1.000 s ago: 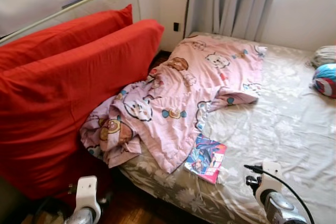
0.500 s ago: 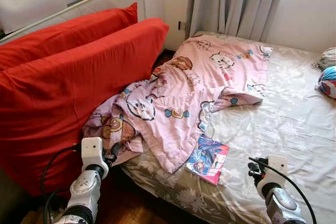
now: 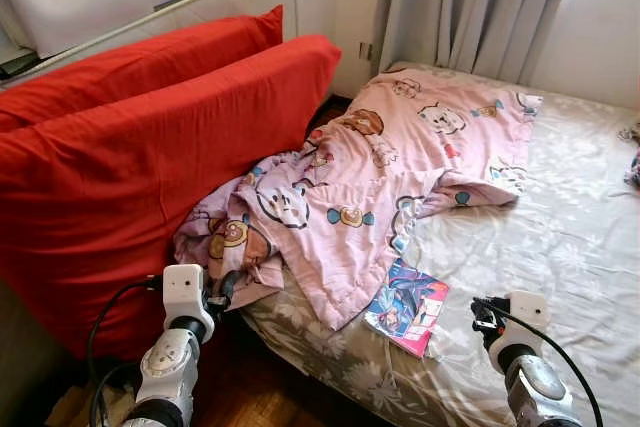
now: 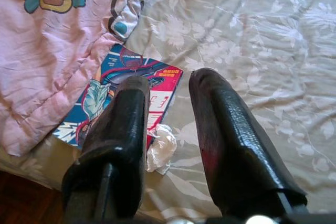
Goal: Clean up the room
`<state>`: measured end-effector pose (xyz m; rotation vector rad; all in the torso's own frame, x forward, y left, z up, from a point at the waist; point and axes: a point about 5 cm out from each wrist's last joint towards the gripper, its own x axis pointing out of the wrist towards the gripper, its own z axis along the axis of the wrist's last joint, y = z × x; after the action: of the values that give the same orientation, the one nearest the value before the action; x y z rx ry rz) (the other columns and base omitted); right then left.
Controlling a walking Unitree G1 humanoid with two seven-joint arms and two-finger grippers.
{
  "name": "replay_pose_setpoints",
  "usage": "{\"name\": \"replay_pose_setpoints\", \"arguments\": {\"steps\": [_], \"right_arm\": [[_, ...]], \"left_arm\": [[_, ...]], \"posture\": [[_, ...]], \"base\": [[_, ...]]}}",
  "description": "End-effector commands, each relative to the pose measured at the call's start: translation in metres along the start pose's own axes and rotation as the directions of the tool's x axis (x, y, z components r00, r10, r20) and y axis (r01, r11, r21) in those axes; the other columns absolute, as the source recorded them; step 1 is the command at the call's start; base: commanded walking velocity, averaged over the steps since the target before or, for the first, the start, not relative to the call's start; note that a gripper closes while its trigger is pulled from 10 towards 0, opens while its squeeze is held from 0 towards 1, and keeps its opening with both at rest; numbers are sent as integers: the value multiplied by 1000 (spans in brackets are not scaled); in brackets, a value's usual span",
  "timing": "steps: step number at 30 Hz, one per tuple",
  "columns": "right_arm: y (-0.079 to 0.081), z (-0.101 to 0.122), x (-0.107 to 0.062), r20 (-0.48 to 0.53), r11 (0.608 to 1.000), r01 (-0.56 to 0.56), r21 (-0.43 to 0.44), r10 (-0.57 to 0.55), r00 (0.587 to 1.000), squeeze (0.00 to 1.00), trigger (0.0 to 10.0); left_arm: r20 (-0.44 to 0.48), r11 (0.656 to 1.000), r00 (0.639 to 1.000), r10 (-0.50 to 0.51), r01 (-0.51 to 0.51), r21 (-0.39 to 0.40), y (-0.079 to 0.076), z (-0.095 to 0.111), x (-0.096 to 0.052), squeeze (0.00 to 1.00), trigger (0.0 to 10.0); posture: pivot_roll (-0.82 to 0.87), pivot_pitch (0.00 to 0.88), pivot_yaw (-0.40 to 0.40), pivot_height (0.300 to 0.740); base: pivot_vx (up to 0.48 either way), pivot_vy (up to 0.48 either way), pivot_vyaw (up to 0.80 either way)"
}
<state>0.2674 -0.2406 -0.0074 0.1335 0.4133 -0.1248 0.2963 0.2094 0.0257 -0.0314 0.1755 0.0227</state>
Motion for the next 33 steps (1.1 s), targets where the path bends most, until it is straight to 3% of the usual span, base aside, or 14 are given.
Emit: {"name": "replay_pose_setpoints", "arguments": {"steps": [1, 5, 6, 7, 8, 14, 20, 24, 26, 30, 33], "right_arm": [[0, 2, 0, 23, 1000, -4, 10, 4, 1000, 0, 10000], [0, 3, -1, 49, 1000, -6, 26, 5, 999, 0, 10000], [44, 42, 11, 290, 995, -82, -56, 95, 952, 0, 10000], [44, 42, 11, 290, 995, -82, -56, 95, 952, 0, 10000], [73, 68, 12, 436, 989, -114, -91, 143, 889, 0, 10000], [81, 74, 11, 473, 990, -115, -86, 142, 870, 0, 10000], [76, 58, 11, 403, 994, -90, -66, 109, 909, 0, 10000], [55, 23, 6, 251, 1000, 7, -4, -6, 968, 0, 10000], [51, 14, 4, 205, 1000, 19, 0, -18, 979, 0, 10000], [37, -36, -10, -78, 999, 42, -35, -44, 996, 0, 10000], [30, -56, -19, -187, 995, 66, -74, -79, 979, 0, 10000]], "left_arm": [[23, 1000, 1000, -5, 5, -1, -1, 2, 0, 0, 10000], [49, 1000, 999, -8, 8, -2, -2, 8, 2, 0, 10000], [61, 1000, 998, -6, 6, -4, -1, 10, 3, 0, 10000], [61, 1000, 998, -6, 6, -4, -1, 10, 3, 0, 10000], [64, 1000, 998, -5, 5, -6, -1, 10, 3, 0, 10000], [72, 1000, 997, -1, 2, -11, -1, 11, 3, 0, 10000], [65, 1000, 998, 3, -2, -15, 1, 8, 1, 0, 10000], [-2, 1000, 1000, 21, -21, -12, 6, -7, -7, 0, 10000], [-24, 1000, 999, 25, -26, -12, 8, -11, -10, 0, 10000], [-201, 998, 978, 57, -56, 10, 14, -42, -27, 0, 10000], [-324, 995, 941, 98, -98, 17, 20, -65, -44, 0, 10000]], "posture": [[17, 0, -11, 740], [13, 0, -13, 740], [14, 0, -14, 740], [14, 0, -14, 740], [17, 0, -17, 740], [20, 0, -20, 740], [20, 0, -20, 740], [22, 0, -19, 740], [19, 0, -19, 740], [16, 0, -14, 740], [26, 0, -13, 740]], "base": [[0, 0, 0], [0, 0, 0], [0, 0, 0], [0, 0, 0], [0, 0, 0], [0, 0, 0], [0, 0, 0], [0, 0, 0], [0, 0, 0], [0, 0, 0], [0, 0, 0]]}}
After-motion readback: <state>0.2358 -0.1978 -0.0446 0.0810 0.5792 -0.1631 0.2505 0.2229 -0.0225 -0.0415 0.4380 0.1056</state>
